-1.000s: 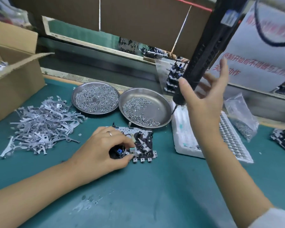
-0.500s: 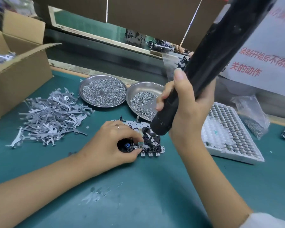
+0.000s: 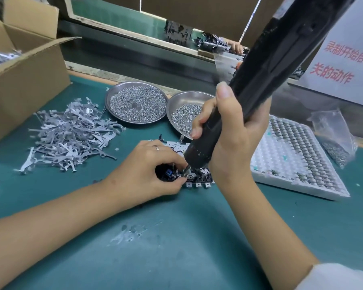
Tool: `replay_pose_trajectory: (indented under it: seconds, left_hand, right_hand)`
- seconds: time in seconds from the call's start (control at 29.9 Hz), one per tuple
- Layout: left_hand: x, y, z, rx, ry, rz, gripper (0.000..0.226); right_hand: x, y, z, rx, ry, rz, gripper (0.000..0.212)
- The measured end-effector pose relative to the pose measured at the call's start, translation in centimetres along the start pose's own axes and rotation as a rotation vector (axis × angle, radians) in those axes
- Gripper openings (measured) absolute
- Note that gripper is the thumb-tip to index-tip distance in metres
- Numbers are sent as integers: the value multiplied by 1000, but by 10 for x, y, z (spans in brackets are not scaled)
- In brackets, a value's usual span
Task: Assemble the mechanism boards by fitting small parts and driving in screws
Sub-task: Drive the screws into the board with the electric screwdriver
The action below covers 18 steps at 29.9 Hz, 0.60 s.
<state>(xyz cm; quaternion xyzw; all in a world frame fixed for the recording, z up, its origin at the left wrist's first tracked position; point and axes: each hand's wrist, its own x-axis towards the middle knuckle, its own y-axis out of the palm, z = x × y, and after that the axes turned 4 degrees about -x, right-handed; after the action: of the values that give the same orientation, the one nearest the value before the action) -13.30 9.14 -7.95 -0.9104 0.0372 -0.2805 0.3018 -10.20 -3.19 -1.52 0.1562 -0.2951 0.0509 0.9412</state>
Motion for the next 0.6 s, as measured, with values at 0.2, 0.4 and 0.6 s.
replay_pose_trajectory:
  seconds: [0.2,0.4,0.6]
  left_hand:
    - [0,0,0,-9,-1,-5,16]
    - [0,-1,0,-15,-2,5,16]
    - [1,-1,0,-12,5,10,15]
  right_hand:
    - [0,0,-1,13,-8,6,16]
    - [-1,1,-1,27,-12,10,17]
    - [-1,0,-2,-1,-7,2,18]
